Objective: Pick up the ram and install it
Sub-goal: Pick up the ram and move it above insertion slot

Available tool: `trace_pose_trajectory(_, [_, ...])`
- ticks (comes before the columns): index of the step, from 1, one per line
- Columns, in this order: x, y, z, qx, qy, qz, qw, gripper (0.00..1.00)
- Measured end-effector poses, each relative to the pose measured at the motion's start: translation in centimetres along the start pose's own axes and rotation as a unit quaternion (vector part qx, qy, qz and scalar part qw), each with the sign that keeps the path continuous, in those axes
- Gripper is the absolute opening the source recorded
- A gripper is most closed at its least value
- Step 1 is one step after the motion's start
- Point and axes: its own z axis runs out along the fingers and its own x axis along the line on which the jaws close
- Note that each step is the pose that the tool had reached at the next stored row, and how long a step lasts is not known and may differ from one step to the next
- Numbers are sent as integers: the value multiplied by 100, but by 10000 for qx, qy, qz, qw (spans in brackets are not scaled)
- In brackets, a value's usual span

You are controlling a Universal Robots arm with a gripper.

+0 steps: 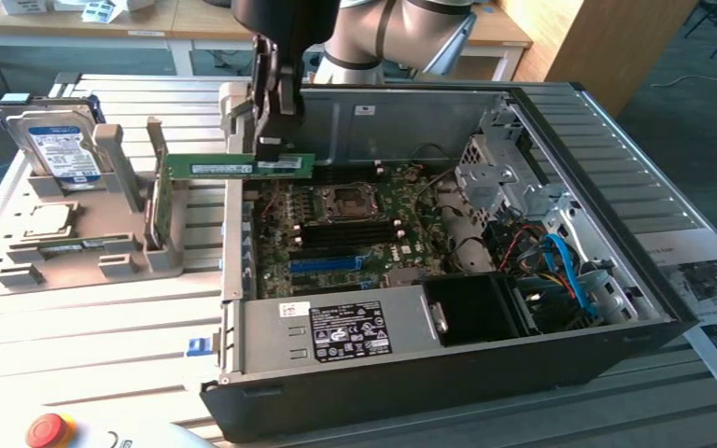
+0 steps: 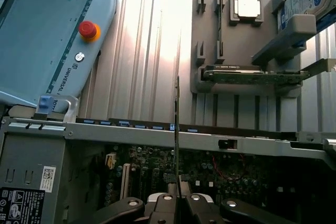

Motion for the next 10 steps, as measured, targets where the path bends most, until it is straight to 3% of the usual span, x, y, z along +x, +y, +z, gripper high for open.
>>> trace_pose_trajectory(3, [-15, 4, 0, 49, 30, -8, 10000, 12])
trace_pose_trajectory(7, [-15, -2, 0, 49, 31, -9, 10000, 12])
trace_pose_trajectory(10, [-5, -84, -13, 50, 30, -8, 10000, 12])
